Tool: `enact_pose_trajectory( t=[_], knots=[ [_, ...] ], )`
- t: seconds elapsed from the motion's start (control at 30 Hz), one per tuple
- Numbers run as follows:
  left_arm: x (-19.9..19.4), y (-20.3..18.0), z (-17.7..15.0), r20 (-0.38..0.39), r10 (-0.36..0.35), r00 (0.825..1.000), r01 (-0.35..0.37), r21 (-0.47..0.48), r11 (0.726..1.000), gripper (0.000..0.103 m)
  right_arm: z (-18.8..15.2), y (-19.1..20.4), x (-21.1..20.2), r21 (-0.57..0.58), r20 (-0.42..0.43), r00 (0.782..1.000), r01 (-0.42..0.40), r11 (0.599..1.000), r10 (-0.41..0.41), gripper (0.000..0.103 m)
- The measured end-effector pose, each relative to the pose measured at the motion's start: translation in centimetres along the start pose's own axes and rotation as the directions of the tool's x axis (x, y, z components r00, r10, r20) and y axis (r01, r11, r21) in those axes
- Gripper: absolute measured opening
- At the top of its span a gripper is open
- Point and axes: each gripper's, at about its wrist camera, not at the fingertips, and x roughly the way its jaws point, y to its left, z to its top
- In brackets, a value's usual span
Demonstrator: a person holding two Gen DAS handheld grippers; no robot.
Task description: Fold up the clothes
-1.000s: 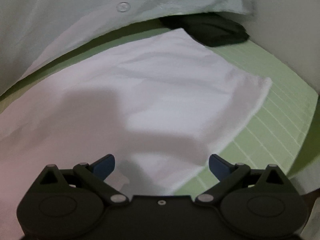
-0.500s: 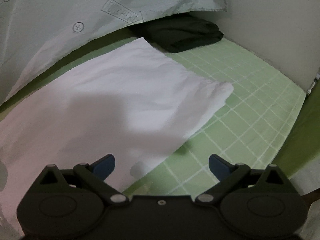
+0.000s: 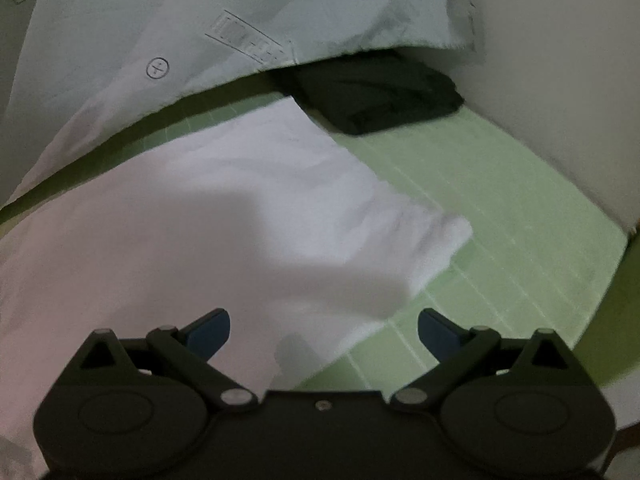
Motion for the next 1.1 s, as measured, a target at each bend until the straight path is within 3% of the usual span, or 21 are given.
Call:
enact_pose_trajectory(
  t=[0.1, 0.13, 0.33, 0.47, 0.6, 0.87, 1.1],
  knots=[
    [2.4, 0.2, -0.5, -0.098, 0.203, 0.974, -0.199, 0.048, 0.979, 0.089, 0.6, 0.4, 0.9, -0.05, 0.023, 1.0, -0.009, 0.999, 0.01, 0.102],
    [2.9, 0.3, -0.8, -0.118, 0.221, 0.968, -0.217, 0.048, 0.975, 0.089, 0.9, 0.5, 1.2, -0.066, 0.027, 0.999, -0.017, 0.998, 0.019, 0.102],
    [6.0, 0.1, -2.5, -0.21, 0.25, 0.945, -0.248, 0.033, 0.968, 0.096, 2.8, 0.6, 3.6, -0.138, 0.043, 0.999, -0.007, 0.99, 0.013, 0.103],
    [7.8, -0.8, -2.2, -0.258, 0.313, 0.914, -0.307, 0.061, 0.95, 0.103, 4.5, -0.3, 6.5, -0.142, 0.014, 1.0, -0.024, 0.99, 0.026, 0.103],
    [8.8, -1.7, -1.8, -0.294, 0.357, 0.887, -0.349, 0.08, 0.934, 0.103, 5.5, -1.0, 9.1, -0.162, -0.009, 1.0, -0.018, 0.987, 0.017, 0.103],
    [9.8, -1.7, -1.3, -0.351, 0.381, 0.856, -0.383, 0.066, 0.921, 0.103, 7.1, -2.5, 11.6, -0.113, 0.013, 0.997, -0.076, 0.991, 0.078, 0.103],
    [10.0, -2.1, -1.4, -0.348, 0.402, 0.847, -0.408, 0.06, 0.911, 0.103, 7.4, -3.2, 12.4, -0.106, 0.018, 0.992, -0.124, 0.987, 0.126, 0.103]
  ],
)
